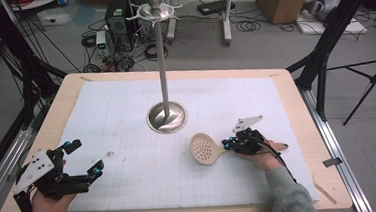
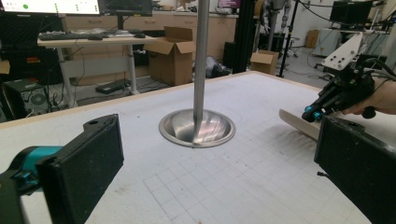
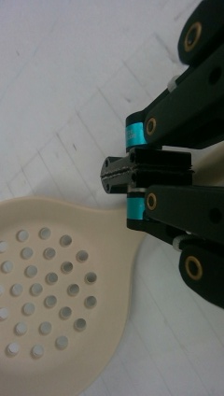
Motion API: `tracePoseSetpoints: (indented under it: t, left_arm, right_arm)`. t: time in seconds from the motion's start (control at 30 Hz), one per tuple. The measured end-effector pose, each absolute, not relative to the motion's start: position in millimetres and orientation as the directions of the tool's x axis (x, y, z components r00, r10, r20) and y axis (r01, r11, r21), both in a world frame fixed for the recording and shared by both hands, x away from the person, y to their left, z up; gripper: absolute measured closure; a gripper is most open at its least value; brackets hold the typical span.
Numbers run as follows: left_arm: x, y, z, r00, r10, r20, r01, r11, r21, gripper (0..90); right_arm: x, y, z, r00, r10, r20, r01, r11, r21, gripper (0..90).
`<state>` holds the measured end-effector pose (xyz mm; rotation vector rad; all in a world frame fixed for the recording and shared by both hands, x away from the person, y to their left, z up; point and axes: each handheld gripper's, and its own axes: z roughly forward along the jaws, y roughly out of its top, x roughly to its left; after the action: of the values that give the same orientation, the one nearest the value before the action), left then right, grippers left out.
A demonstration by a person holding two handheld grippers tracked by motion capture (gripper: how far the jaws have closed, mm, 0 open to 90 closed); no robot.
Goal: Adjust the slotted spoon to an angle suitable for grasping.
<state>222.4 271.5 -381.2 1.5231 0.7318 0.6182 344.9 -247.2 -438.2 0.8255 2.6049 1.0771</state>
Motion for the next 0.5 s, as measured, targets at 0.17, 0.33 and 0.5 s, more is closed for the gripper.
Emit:
tracePoseSetpoints:
  t: [0.17, 0.33, 0.5]
  left_arm:
    - [224, 269, -382, 0.658, 0.752, -0.036, 0.09, -0.031, 0.996, 1.7]
    - [225, 266, -382, 0.666, 0.745, -0.029, 0.085, -0.038, 0.996, 1.7]
    - [226, 264, -383, 0.669, 0.743, -0.03, 0.094, -0.045, 0.995, 1.8]
  right_arm:
    - [329, -250, -440, -0.837, 0.545, 0.04, 0.407, 0.571, 0.713, 90.0]
    - [305, -253, -440, -0.858, 0.513, 0.032, 0.378, 0.587, 0.716, 90.0]
    - [284, -258, -440, -0.871, 0.491, 0.003, 0.343, 0.604, 0.72, 90.0]
